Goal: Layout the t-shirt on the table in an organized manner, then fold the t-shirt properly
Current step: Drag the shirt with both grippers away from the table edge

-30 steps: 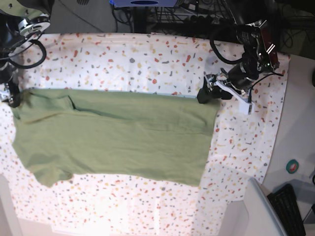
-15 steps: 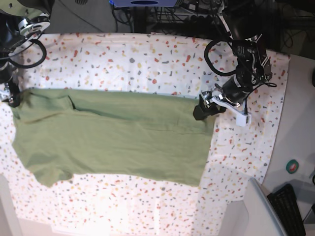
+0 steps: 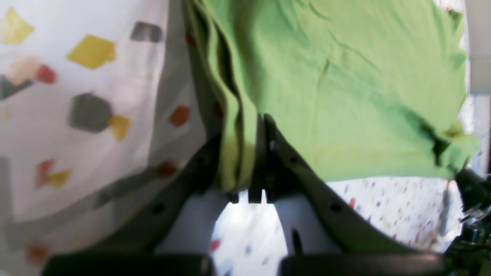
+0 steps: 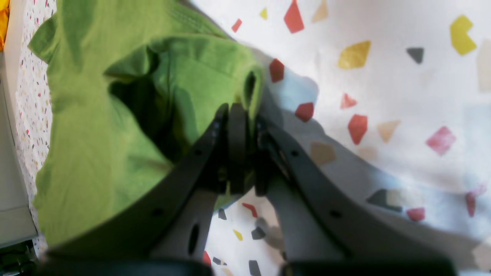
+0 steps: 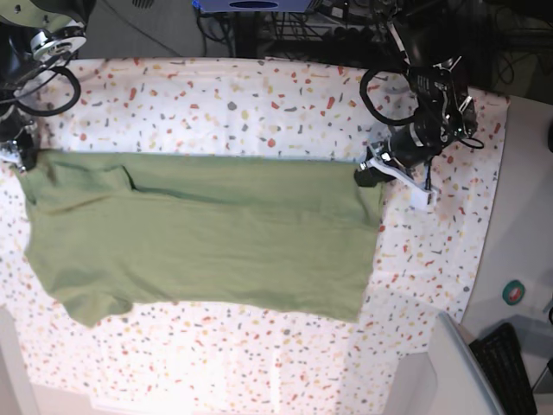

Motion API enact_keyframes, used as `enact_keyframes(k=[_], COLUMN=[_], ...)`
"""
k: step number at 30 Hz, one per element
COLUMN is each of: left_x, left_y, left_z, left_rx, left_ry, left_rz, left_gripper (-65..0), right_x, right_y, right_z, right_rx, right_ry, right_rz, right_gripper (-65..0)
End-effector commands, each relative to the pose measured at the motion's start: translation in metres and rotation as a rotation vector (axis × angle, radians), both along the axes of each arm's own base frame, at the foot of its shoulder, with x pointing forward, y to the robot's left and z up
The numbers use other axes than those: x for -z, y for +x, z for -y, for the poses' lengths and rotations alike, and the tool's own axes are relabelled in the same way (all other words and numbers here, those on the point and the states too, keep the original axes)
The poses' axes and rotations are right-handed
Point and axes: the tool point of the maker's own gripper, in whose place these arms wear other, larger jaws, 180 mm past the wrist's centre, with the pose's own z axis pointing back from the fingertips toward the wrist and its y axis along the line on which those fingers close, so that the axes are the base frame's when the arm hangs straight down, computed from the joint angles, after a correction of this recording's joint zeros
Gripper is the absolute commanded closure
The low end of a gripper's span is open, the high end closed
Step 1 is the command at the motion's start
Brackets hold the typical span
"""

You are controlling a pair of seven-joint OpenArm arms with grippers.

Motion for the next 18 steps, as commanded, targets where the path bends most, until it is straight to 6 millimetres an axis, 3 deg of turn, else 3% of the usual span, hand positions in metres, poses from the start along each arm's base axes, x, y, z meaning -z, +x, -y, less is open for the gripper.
enact_keyframes(k=[1,7,11,14,18], left_x=[-0.006,-0.033,-0.034,-0.029,-0.028], left_y=[-0.005,-0.043,-0.069,-0.08,-0.09], left_z=[-0.011,-0.029,-0.032,-0.033,-0.052], left_rx=[0.009,0.055,0.068,0.067,0.009], left_ry=[0.036,0.177,0.207,0.208,0.223], left_rz=[0.005,0.034,0.012,-0.009,-0.028], left_gripper=[0.0,0.0,0.0,0.0,0.0], right_x=[-0.009,-0.007,-0.005,-0.008,-0.014], right_y=[-0.006,-0.056,-0.087,-0.097,-0.101], right_z=[0.016,0.019,0.012,0.005,-0.002], right_rx=[0.0,-0.072,-0.098,-0.105,-0.1], right_ry=[-0.036,-0.061,-0.074,-0.104,-0.127], right_rz=[0.002,-0.14,-0.21,-0.221,-0.217], right_gripper=[0.0,0.0,0.0,0.0,0.0])
